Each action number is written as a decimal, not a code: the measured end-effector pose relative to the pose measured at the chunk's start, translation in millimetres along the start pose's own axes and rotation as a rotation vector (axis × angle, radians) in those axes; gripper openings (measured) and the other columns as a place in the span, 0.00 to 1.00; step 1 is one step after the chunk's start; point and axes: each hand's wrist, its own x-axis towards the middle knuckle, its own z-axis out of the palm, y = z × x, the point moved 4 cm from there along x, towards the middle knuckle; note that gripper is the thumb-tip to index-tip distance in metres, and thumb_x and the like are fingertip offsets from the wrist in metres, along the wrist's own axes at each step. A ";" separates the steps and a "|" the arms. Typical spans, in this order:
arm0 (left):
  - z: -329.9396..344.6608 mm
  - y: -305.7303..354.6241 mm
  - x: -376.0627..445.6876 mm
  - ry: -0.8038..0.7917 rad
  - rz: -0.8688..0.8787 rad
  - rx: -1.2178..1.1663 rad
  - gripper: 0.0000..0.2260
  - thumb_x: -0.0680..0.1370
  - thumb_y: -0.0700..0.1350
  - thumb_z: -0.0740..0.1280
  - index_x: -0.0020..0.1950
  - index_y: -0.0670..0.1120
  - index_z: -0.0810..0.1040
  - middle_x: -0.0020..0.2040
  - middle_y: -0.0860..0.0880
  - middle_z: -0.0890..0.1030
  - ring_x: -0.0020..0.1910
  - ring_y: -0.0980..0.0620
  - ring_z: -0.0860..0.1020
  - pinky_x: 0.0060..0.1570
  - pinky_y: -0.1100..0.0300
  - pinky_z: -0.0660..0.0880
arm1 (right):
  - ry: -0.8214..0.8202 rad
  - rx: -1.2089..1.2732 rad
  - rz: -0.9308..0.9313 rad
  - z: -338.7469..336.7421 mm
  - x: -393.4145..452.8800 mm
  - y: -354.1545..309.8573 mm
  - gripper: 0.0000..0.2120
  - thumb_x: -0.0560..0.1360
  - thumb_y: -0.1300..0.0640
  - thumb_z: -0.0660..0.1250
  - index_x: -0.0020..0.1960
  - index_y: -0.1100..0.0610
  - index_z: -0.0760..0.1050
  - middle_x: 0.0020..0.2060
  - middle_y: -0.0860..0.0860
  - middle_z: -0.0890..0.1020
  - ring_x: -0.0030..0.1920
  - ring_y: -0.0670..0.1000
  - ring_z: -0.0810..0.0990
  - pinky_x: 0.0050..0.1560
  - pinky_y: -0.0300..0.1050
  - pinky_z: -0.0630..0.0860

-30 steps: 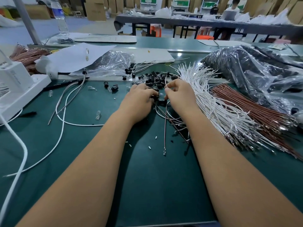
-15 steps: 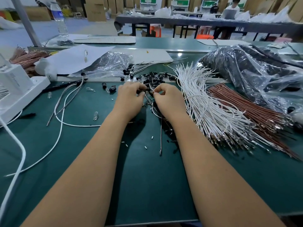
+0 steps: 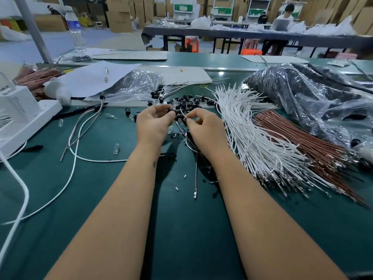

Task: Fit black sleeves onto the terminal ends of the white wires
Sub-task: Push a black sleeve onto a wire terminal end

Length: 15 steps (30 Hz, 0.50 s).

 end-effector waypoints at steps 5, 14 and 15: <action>-5.0 -2.3 3.7 -0.035 -0.091 -0.208 0.06 0.75 0.31 0.68 0.46 0.41 0.79 0.40 0.45 0.82 0.37 0.54 0.83 0.41 0.66 0.78 | 0.016 -0.016 0.036 0.0 -1.0 0.1 0.06 0.74 0.56 0.64 0.40 0.49 0.78 0.27 0.44 0.73 0.29 0.47 0.71 0.33 0.42 0.68; 3.3 -0.7 -2.0 -0.146 -0.090 -0.240 0.06 0.76 0.31 0.67 0.48 0.41 0.80 0.41 0.46 0.83 0.40 0.53 0.83 0.44 0.64 0.79 | 0.029 0.003 0.073 -5.7 -4.5 -3.8 0.07 0.72 0.57 0.64 0.37 0.50 0.77 0.24 0.45 0.72 0.28 0.48 0.70 0.33 0.43 0.69; 3.0 -0.1 -2.6 -0.143 -0.086 -0.238 0.07 0.76 0.31 0.67 0.47 0.41 0.80 0.41 0.46 0.83 0.40 0.53 0.83 0.44 0.64 0.79 | 0.028 0.004 0.078 -6.3 -4.7 -3.4 0.07 0.72 0.57 0.64 0.36 0.50 0.76 0.24 0.45 0.72 0.28 0.48 0.70 0.33 0.43 0.69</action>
